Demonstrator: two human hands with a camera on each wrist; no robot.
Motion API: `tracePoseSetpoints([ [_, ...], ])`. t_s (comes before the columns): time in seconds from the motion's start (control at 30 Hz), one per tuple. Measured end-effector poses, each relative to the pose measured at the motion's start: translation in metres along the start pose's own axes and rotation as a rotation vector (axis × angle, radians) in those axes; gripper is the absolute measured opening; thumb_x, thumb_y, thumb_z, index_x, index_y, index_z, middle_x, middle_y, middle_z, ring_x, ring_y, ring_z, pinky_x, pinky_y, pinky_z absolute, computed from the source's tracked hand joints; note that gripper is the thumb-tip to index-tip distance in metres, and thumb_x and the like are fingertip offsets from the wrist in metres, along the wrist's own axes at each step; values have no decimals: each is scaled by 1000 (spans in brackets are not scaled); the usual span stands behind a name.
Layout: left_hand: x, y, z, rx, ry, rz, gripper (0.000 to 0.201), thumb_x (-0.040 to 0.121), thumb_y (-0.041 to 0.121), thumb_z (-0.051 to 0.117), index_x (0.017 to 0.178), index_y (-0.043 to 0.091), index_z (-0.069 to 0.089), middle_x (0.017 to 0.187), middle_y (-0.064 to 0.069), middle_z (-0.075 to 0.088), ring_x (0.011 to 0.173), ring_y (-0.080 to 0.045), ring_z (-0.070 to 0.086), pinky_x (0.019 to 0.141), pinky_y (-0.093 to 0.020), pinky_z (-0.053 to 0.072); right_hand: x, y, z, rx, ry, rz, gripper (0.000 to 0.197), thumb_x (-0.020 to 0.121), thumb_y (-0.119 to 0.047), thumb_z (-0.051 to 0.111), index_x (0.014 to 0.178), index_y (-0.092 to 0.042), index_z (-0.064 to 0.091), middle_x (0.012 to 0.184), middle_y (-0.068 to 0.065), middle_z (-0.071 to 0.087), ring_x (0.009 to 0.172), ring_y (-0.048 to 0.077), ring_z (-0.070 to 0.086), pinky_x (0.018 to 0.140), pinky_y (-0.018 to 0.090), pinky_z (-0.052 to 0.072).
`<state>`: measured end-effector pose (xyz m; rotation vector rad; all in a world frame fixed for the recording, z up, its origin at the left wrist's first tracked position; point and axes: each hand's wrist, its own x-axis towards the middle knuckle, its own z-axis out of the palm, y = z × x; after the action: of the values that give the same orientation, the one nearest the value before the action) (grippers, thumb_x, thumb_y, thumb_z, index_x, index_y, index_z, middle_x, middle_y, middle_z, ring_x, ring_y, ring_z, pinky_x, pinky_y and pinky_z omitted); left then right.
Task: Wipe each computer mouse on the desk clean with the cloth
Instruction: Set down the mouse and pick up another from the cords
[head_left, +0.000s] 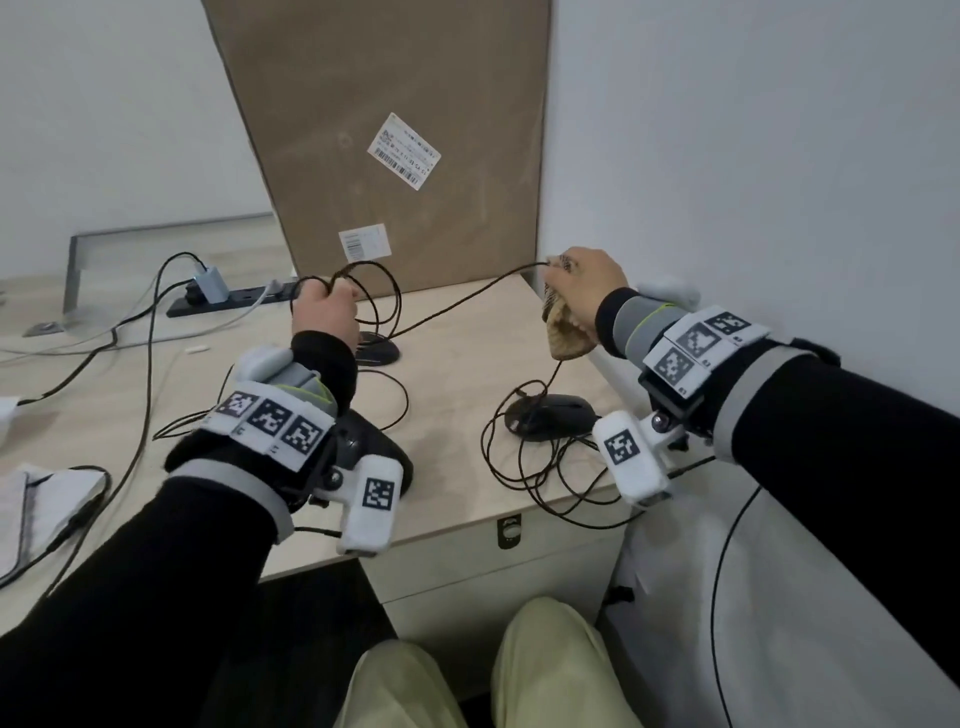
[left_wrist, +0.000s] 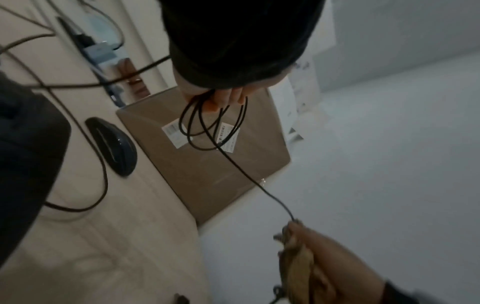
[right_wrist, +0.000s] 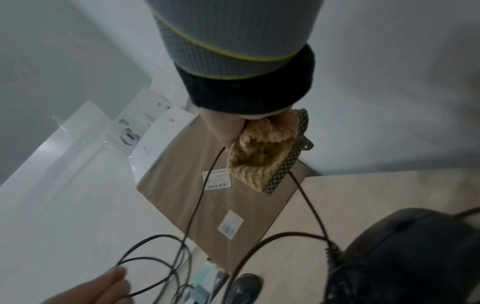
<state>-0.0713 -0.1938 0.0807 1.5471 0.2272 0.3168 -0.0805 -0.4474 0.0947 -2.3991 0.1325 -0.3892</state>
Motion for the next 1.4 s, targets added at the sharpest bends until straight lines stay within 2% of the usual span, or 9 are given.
tracePoseSetpoints([
  [0.07, -3, -7, 8, 129, -18, 57, 17, 81, 25, 41, 65, 18, 39, 64, -3, 38, 70, -21, 39, 65, -33, 31, -2, -12, 2, 41, 10, -10, 26, 92, -27, 49, 73, -10, 47, 79, 10, 53, 85, 29, 51, 70, 28, 33],
  [0.2, -13, -9, 32, 191, -111, 5, 20, 88, 24, 41, 71, 15, 39, 71, -5, 41, 78, -23, 41, 71, -34, 32, -10, -40, 15, 65, 6, -110, 25, 91, -30, 49, 74, -13, 47, 84, 7, 52, 83, 27, 50, 73, 32, 37],
  [0.33, -28, -5, 52, 74, -186, -82, 36, 97, 35, 35, 71, 12, 46, 65, -2, 43, 54, -19, 41, 51, -24, 31, -22, -63, 33, -38, -38, -233, 21, 91, -35, 49, 83, -15, 51, 94, 12, 62, 94, 33, 56, 76, 35, 41],
  [0.47, -39, 6, 56, -254, -279, -306, 54, 89, 63, 36, 62, 18, 47, 51, 5, 44, 42, -9, 40, 47, -21, 29, -30, -66, 47, -146, -74, -298, 24, 93, -35, 47, 98, -13, 57, 108, 12, 65, 102, 33, 57, 73, 33, 40],
  [0.67, -45, 6, 41, -224, -479, -302, 34, 102, 32, 34, 73, 17, 41, 40, 10, 41, 31, -3, 36, 42, -15, 28, -31, -57, 41, -104, -165, -367, 25, 92, -33, 51, 92, -9, 58, 94, 11, 64, 92, 30, 57, 67, 31, 34],
  [1.0, -12, 6, 10, -273, -193, -352, 36, 102, 24, 20, 69, 17, 33, 25, 8, 29, 18, -4, 18, 32, -3, 13, -19, -18, 9, -114, -148, -310, 15, 88, -34, 56, 82, -21, 51, 83, 0, 56, 84, 25, 53, 76, 36, 44],
  [1.17, -6, 0, 14, -271, -156, -344, 36, 102, 24, 19, 69, 16, 33, 25, 10, 29, 18, -4, 18, 33, -2, 14, -23, -13, 3, -116, -238, -289, 14, 85, -26, 63, 89, -13, 58, 85, 2, 56, 82, 21, 51, 69, 26, 36],
  [1.3, -4, -9, 12, -291, -124, -345, 38, 103, 25, 21, 69, 16, 34, 27, 11, 34, 19, -4, 21, 32, -5, 15, -30, -7, -3, -71, -376, -236, 31, 81, -17, 69, 110, -13, 60, 101, 5, 60, 89, 18, 54, 80, 25, 42],
  [1.4, 0, -14, 10, -295, -80, -341, 35, 102, 19, 23, 71, 15, 37, 28, 10, 39, 20, -4, 26, 30, -7, 19, -34, -2, -6, -122, -479, -193, 39, 79, -13, 69, 116, -18, 57, 100, 2, 60, 86, 18, 57, 74, 24, 47],
])
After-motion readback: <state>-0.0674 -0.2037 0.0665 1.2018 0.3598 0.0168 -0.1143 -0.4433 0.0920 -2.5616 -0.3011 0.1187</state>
